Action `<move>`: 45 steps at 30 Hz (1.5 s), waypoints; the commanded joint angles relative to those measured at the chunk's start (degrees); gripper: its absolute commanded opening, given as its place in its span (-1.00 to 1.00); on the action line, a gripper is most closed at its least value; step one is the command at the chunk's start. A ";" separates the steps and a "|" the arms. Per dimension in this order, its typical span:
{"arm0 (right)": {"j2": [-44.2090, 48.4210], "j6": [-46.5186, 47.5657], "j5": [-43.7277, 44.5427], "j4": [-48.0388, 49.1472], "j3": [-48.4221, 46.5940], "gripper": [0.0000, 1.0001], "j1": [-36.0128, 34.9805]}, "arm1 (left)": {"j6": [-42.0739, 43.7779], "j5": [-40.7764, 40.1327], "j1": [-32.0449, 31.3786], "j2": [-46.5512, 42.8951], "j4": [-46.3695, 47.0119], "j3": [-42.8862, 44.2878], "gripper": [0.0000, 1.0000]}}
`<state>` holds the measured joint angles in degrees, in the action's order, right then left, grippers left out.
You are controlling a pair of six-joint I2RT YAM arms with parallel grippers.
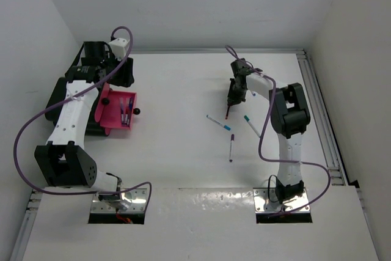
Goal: Sort the stationery into containers
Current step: Pick up the pen from the center of the board, then place the pen in the drawer.
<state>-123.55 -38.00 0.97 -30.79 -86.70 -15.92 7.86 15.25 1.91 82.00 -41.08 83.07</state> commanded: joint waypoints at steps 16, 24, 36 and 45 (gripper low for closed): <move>16.04 9.43 -28.27 12.22 0.28 -1.00 -1.30 | -21.63 40.55 7.23 -10.35 26.46 -14.67 0.14; 26.07 6.45 -38.23 18.92 2.32 -1.00 -8.15 | -34.40 43.38 2.66 -17.39 40.02 -26.19 0.15; 28.10 6.36 -41.75 22.08 -0.49 -1.00 -19.23 | -42.57 39.60 -5.95 -22.32 53.21 -30.51 0.02; 27.92 7.41 -41.84 21.56 -1.63 -1.00 -21.34 | -43.81 38.02 -9.82 -19.42 53.47 -29.98 -0.01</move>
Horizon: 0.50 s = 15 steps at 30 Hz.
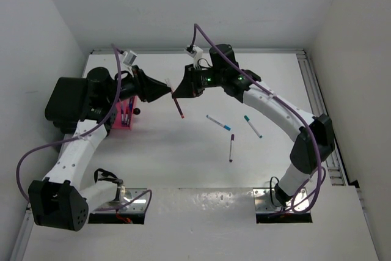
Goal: Sort the stationery into containers
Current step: Place the pen in the drawer.
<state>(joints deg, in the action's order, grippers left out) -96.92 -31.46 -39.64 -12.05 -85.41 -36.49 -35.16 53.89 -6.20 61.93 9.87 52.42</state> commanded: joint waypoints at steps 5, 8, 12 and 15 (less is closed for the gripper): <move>1.12 0.96 -1.32 3.00 -3.63 -1.00 -1.39 | 0.61 -2.91 -3.38 1.35 0.59 1.01 -0.02; 1.04 0.70 -1.23 3.53 -3.72 -1.00 -1.74 | 0.70 -3.35 -4.08 1.88 0.41 1.19 -0.05; 1.12 0.61 -1.14 4.05 -3.63 -1.00 -2.09 | 0.79 -4.14 -4.09 1.96 -0.02 1.10 -0.11; 1.12 0.35 -1.14 4.23 -3.80 -1.00 -2.18 | 0.27 -4.41 -3.91 1.96 0.24 0.93 -0.26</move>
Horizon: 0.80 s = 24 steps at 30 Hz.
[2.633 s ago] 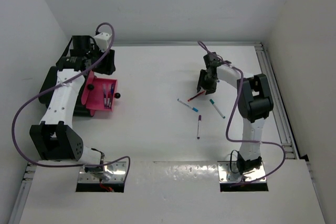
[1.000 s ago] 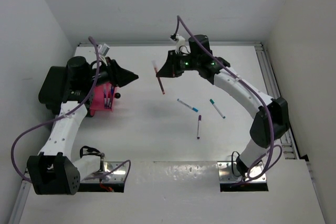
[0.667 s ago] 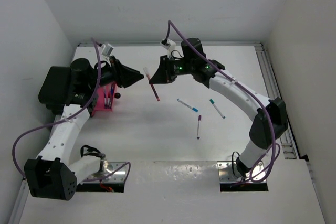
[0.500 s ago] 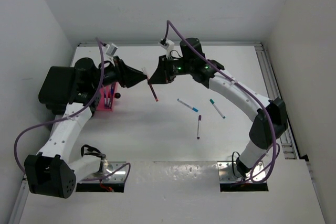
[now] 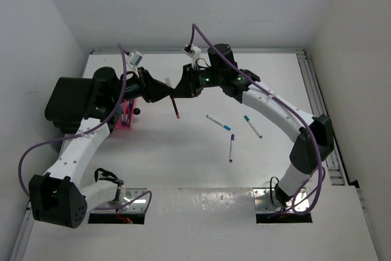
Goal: Sort the stationery into containers
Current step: Place the pen in the drawer.
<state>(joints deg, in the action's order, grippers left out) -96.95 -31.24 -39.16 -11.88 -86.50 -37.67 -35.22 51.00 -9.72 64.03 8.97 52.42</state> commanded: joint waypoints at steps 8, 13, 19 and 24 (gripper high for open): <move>1.41 -0.31 -1.27 4.67 -1.39 -1.00 -0.74 | -8.27 1.29 2.07 -1.89 10.88 -3.90 -0.75; 1.59 -1.62 -1.10 4.85 -0.87 -0.87 0.23 | -8.29 2.43 4.34 -2.42 10.81 -4.44 -1.00; 2.81 -2.77 -1.10 5.11 0.89 -0.11 3.48 | 0.05 4.10 9.71 -1.63 -2.09 -0.14 -1.00; 3.52 -2.60 -1.10 4.68 2.74 0.03 6.20 | 10.91 5.78 16.29 1.18 -12.71 4.85 -1.00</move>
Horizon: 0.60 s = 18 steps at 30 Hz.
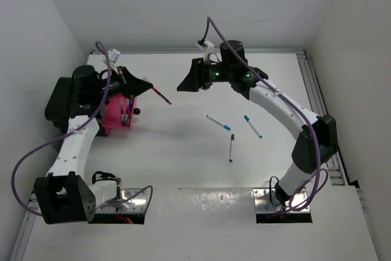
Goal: Sort the stationery into containers
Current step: Place the pen in the drawer.
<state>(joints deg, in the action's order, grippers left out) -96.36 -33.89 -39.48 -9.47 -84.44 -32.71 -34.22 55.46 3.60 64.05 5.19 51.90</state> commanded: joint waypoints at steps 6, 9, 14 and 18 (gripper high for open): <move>2.58 3.74 -0.07 -1.33 1.56 0.05 3.00 | 39.43 -15.09 4.58 11.34 -42.07 24.70 -1.00; 1.96 5.85 1.25 -2.74 1.83 0.05 3.44 | 48.24 -23.19 5.46 17.32 -53.15 30.87 -1.00; 0.12 6.29 1.16 -3.88 1.48 0.03 4.14 | 60.47 -30.92 5.72 28.31 -70.03 44.94 -1.00; -0.76 6.56 1.08 -4.06 1.56 0.02 4.41 | 64.00 -37.43 5.11 33.41 -75.67 50.75 -1.00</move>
<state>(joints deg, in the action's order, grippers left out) -96.55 -29.02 -38.74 -13.96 -82.83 -28.64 21.37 25.08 8.73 96.31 -60.12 98.21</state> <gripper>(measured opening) 0.512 0.217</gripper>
